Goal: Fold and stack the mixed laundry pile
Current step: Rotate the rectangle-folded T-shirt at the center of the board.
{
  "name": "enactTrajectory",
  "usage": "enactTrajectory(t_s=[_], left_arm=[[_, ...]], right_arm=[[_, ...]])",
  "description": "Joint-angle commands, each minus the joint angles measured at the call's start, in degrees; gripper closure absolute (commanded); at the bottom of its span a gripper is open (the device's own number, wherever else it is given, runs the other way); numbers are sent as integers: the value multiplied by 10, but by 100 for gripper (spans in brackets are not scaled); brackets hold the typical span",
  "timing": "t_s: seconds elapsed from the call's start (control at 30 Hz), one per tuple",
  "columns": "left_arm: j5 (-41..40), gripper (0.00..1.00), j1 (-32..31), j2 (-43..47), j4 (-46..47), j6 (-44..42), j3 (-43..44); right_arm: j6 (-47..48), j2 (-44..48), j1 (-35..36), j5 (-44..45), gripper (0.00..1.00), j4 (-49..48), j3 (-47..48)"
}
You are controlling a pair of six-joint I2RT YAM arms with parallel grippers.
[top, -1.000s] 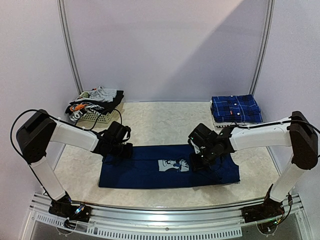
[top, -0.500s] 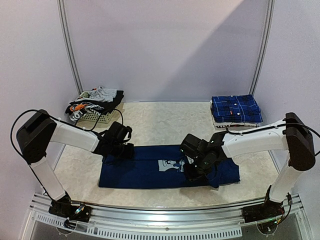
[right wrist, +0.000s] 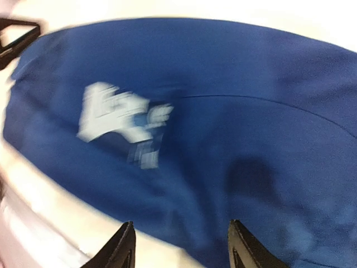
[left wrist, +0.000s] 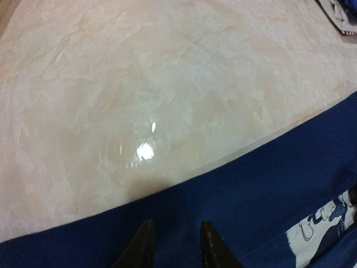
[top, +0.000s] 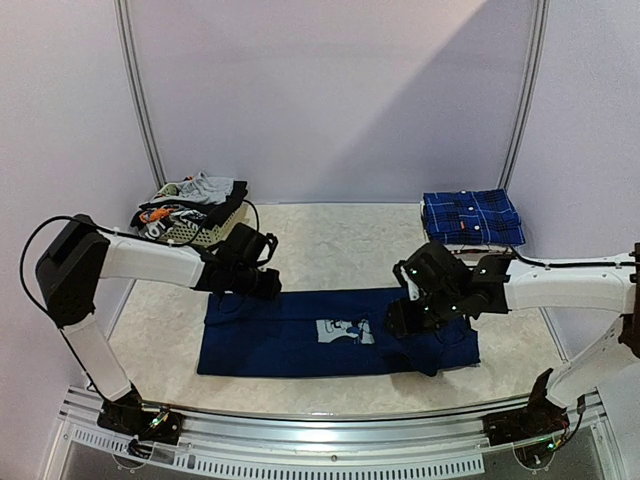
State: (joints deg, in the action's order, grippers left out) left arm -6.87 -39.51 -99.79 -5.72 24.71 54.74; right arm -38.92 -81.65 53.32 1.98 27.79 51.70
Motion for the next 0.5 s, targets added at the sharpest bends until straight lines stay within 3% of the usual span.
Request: enactTrajectory(t_s=[0.0,0.27,0.47], left_arm=[[15,71,-11,-39,-36,-32,47],[37,71,-14,-92,-51,-41,80],[36,72,-15,-112,-45,-38,67]], right_arm=[[-49,11,-30,68,46,23,-40],[-65,-84,-52,94,49,29,-42],[-39,-151,-106,103,50,20,-21]])
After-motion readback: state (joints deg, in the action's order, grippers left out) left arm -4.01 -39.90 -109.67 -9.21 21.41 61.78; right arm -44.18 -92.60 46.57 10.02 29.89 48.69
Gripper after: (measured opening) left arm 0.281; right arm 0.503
